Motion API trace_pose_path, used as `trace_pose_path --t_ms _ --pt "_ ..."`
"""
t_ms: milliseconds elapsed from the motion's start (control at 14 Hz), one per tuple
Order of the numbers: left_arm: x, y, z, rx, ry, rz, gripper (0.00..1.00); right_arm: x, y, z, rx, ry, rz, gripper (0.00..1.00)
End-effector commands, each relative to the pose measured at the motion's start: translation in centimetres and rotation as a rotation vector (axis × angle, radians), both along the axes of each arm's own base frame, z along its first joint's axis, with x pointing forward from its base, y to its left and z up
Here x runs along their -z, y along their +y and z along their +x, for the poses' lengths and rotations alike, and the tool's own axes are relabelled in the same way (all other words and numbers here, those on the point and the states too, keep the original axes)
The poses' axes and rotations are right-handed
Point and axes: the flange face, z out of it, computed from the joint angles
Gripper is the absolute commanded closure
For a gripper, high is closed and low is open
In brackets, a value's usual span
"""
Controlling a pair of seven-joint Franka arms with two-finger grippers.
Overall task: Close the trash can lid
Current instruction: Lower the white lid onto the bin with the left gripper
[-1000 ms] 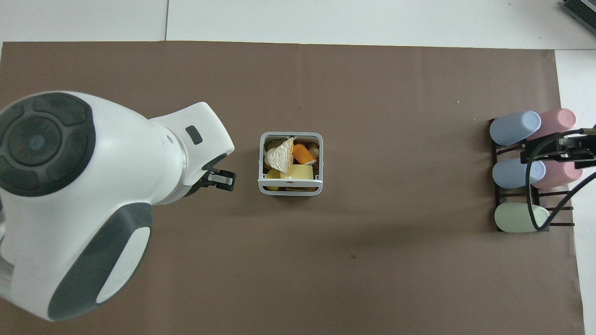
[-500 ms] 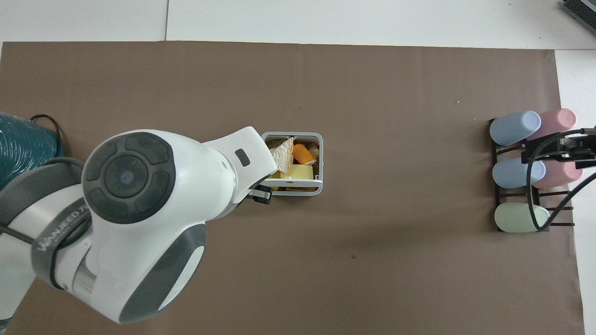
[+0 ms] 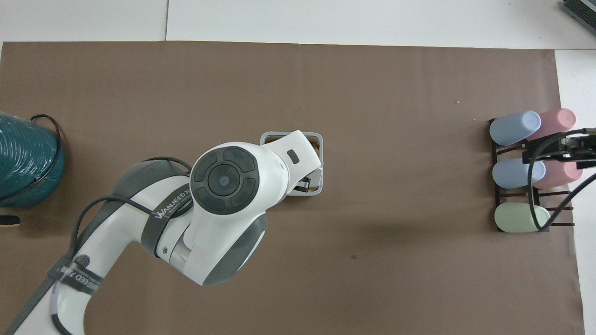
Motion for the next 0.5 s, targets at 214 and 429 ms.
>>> trace_pose_path --t_ms 214,429 --pt "1.2 0.7 2.4 -0.035 -0.069 -0.053 1.00 -0.1 -0.5 -0.9 -0.021 0.003 0.004 0.00" --pt "3.3 0.9 4.4 -0.054 -0.097 -0.060 1.00 -0.1 -0.4 -0.9 -0.023 0.003 0.003 0.00"
